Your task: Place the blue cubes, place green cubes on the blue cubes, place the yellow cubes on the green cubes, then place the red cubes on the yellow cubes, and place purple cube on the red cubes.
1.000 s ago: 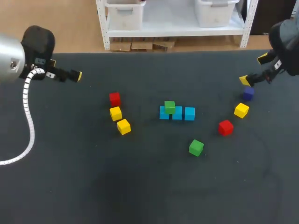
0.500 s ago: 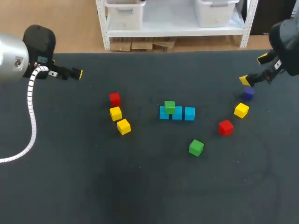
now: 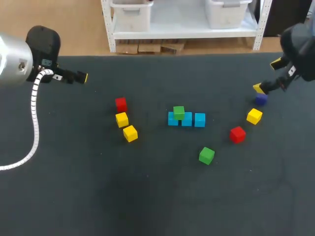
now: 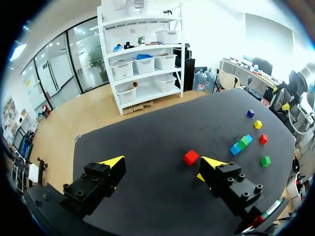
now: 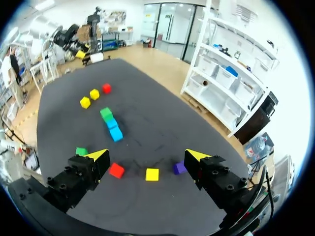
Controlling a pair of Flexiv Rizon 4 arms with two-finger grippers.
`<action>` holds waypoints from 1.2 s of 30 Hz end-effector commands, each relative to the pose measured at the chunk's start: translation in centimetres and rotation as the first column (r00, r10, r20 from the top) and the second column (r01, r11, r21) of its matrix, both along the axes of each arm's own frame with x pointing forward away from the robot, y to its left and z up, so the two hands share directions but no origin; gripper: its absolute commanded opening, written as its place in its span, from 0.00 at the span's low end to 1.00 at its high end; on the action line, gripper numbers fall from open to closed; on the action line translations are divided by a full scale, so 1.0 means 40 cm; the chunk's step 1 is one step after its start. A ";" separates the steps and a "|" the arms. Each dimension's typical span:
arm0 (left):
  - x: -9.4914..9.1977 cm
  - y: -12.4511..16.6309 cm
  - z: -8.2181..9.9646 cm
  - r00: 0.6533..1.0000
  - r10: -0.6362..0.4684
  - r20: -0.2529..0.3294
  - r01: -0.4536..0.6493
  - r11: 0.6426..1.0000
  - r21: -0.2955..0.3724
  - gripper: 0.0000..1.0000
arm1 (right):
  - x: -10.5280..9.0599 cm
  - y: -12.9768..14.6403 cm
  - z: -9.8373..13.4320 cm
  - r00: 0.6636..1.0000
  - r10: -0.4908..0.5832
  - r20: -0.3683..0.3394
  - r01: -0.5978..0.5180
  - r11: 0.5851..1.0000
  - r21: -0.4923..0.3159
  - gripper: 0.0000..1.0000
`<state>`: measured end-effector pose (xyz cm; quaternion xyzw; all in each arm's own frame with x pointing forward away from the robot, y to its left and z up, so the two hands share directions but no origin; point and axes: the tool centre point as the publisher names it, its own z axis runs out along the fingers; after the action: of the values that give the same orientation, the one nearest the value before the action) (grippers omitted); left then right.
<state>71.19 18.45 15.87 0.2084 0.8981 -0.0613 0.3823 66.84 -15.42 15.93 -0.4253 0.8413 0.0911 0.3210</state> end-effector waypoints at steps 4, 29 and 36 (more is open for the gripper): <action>0.002 -0.005 -0.002 1.000 0.007 0.002 -0.007 1.000 0.004 1.00 | 0.017 -0.010 0.036 0.972 0.202 -0.122 -0.212 0.975 -0.069 1.00; 0.002 -0.005 -0.002 1.000 0.007 0.002 -0.007 1.000 0.004 1.00 | -0.090 0.018 0.743 0.877 0.396 -0.274 -0.451 0.874 -0.180 1.00; 0.002 -0.005 -0.002 1.000 0.007 0.002 -0.007 1.000 0.004 1.00 | -0.090 0.018 0.743 0.877 0.396 -0.274 -0.451 0.874 -0.180 1.00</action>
<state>71.21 18.45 15.87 0.2087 0.8981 -0.0612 0.3823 63.05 -14.70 45.74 -0.6213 0.7636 0.1014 0.1438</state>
